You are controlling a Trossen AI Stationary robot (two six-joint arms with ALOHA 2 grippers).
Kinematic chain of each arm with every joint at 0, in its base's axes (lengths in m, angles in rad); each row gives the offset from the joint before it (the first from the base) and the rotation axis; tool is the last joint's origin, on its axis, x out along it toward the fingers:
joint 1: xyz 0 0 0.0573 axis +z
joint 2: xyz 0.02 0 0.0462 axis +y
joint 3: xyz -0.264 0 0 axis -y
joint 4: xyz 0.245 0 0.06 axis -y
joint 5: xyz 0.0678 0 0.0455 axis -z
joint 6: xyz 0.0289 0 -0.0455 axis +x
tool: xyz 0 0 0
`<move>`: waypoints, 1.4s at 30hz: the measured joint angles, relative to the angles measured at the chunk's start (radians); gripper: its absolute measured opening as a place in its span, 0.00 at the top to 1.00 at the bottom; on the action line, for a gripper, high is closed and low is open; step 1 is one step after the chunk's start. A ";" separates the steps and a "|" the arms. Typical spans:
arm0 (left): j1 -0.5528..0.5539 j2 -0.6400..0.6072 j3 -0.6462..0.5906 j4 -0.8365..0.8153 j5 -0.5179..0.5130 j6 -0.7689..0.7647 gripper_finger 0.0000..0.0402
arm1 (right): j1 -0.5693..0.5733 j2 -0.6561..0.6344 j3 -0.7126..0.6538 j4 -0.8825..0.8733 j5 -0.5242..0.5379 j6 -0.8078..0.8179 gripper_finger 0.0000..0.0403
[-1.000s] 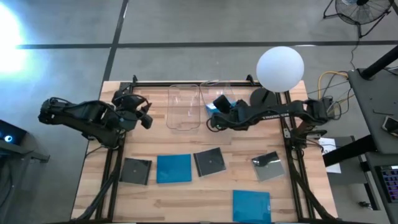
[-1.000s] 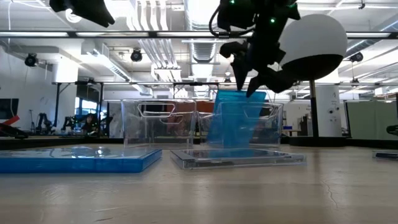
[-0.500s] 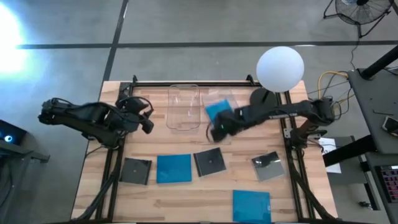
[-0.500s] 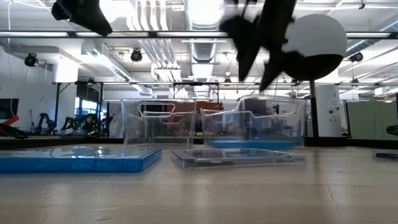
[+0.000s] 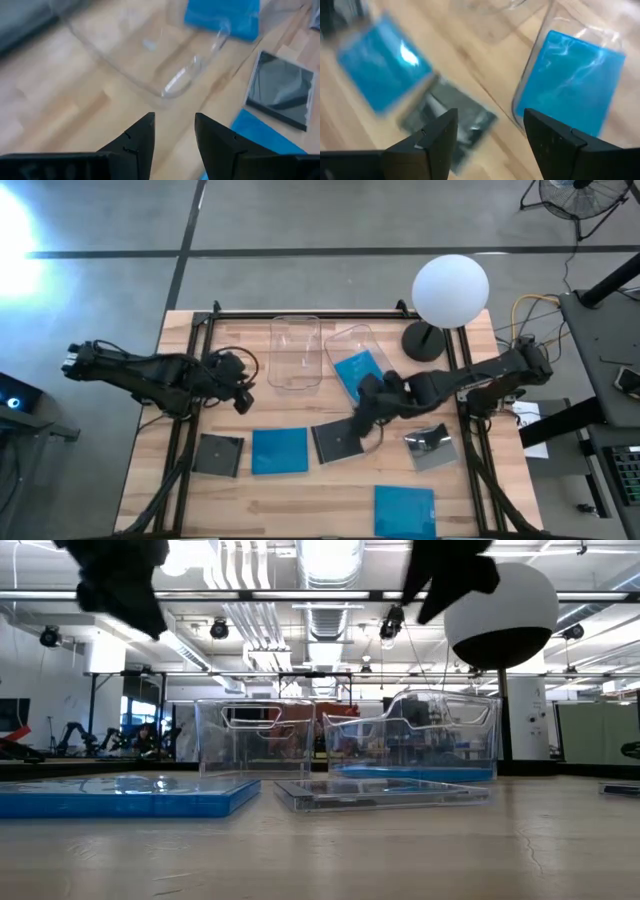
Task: Pick & place jewel cases by type
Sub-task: Adjust the right transparent bin
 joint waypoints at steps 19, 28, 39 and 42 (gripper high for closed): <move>-0.302 0.213 -0.038 0.073 0.021 -0.623 0.70 | 0.072 0.226 -0.206 0.209 0.040 -0.636 0.46; -0.333 0.333 0.062 0.071 -0.080 -0.638 0.70 | -0.016 0.304 -0.111 0.384 0.124 -1.044 0.46; -0.333 0.374 0.067 0.068 -0.083 -0.632 0.70 | -0.024 0.212 -0.045 0.101 -0.023 -0.857 0.46; -0.333 0.372 0.067 0.061 -0.089 -0.623 0.70 | 0.010 0.186 -0.065 0.058 -0.079 -0.804 0.46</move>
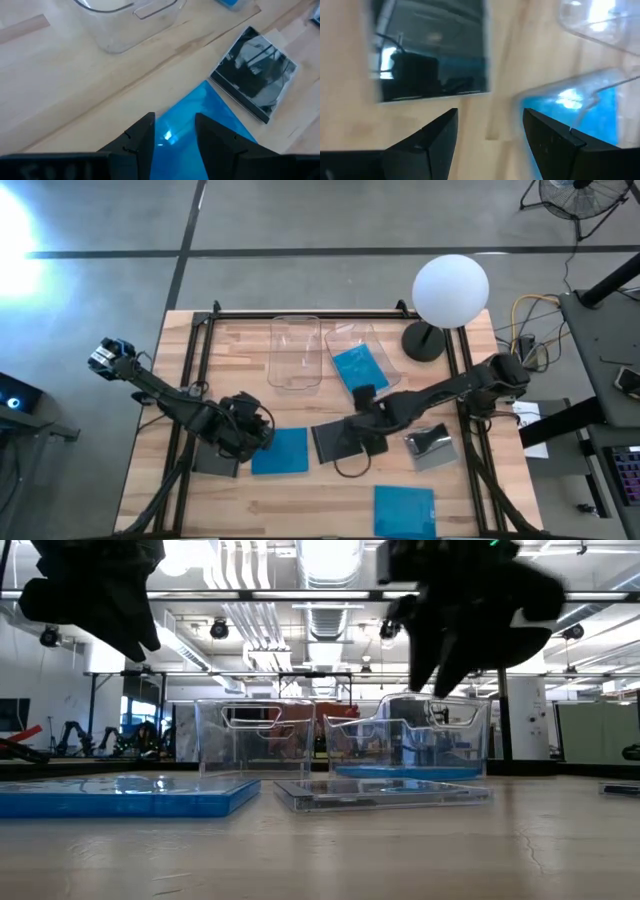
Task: Pick & place jewel cases by type
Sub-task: Adjust the right transparent bin
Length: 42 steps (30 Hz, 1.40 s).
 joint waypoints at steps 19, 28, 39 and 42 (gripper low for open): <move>0.000 -0.001 -0.001 -0.005 -0.019 0.022 0.70 | -0.186 0.066 -0.008 0.357 0.268 -0.062 0.46; 0.001 -0.001 -0.001 -0.005 -0.020 0.022 0.70 | -0.206 0.054 0.178 0.039 0.367 0.012 0.46; 0.006 -0.001 -0.001 -0.004 -0.052 0.021 0.70 | -0.374 -0.008 0.175 -0.188 -0.101 0.062 0.46; 0.006 -0.001 -0.001 -0.007 -0.052 0.022 0.70 | -0.418 -0.006 0.132 -0.112 -0.144 0.006 0.46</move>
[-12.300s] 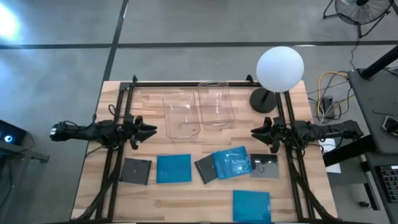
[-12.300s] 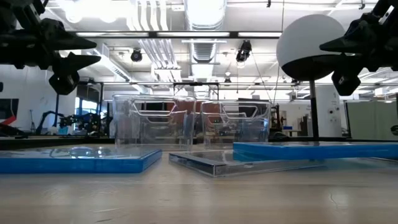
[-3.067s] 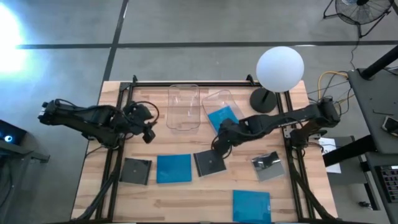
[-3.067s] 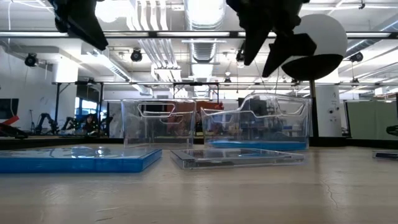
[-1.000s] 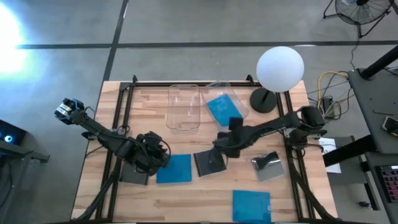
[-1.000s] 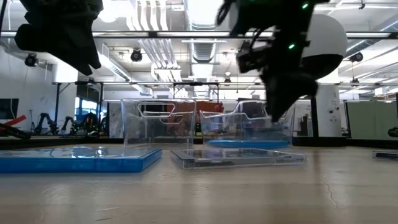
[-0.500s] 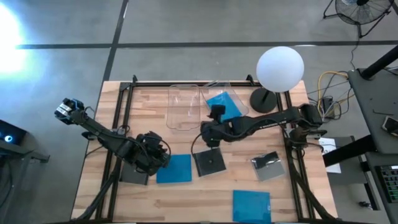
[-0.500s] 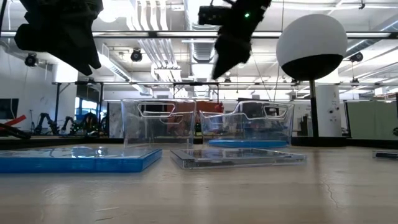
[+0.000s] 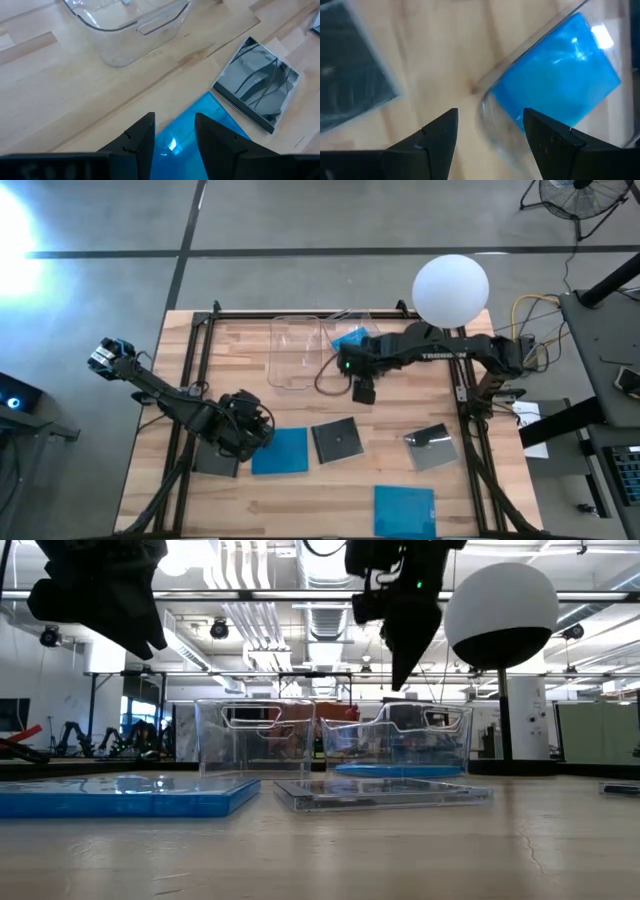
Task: Pick & place jewel cases by type
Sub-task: Adjust the right transparent bin, then put the top blue CD case into the right transparent bin
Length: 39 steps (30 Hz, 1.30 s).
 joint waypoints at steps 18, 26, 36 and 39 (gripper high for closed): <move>-0.002 -0.045 0.000 -0.209 0.027 0.012 0.70 | -0.023 0.189 0.043 0.203 -0.217 0.261 0.46; -0.002 -0.100 -0.002 -0.283 0.030 0.013 0.70 | -0.031 0.272 0.206 0.260 -0.194 0.315 0.46; 0.004 -0.138 -0.034 -0.271 -0.003 0.073 0.70 | -0.018 0.128 0.258 -0.022 0.160 0.339 0.46; 0.010 -0.149 -0.034 -0.256 -0.003 0.139 0.70 | 0.015 0.055 0.231 -0.031 0.140 0.384 0.46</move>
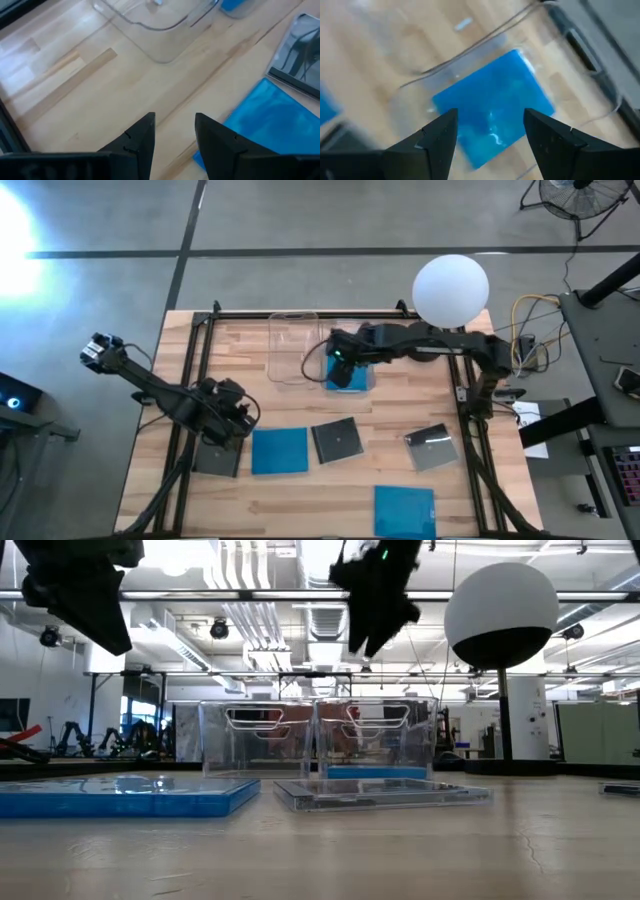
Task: Pick & place jewel cases by type
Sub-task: Put the top blue CD case into the right transparent bin
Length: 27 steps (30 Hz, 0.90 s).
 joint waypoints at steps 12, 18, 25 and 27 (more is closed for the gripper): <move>-0.002 -0.006 0.000 0.163 0.182 0.221 0.70 | 0.339 -0.136 -0.197 -0.006 -0.254 0.325 0.46; -0.066 -0.006 -0.008 0.218 0.356 0.258 0.70 | 0.461 -0.102 -0.374 0.255 -0.402 0.488 0.46; -0.157 0.010 -0.090 0.294 0.439 0.156 0.70 | 0.454 -0.029 -0.535 0.510 -0.373 0.783 0.46; -0.168 0.016 -0.128 0.371 0.467 0.102 0.70 | 0.453 -0.019 -0.558 0.504 -0.326 0.845 0.46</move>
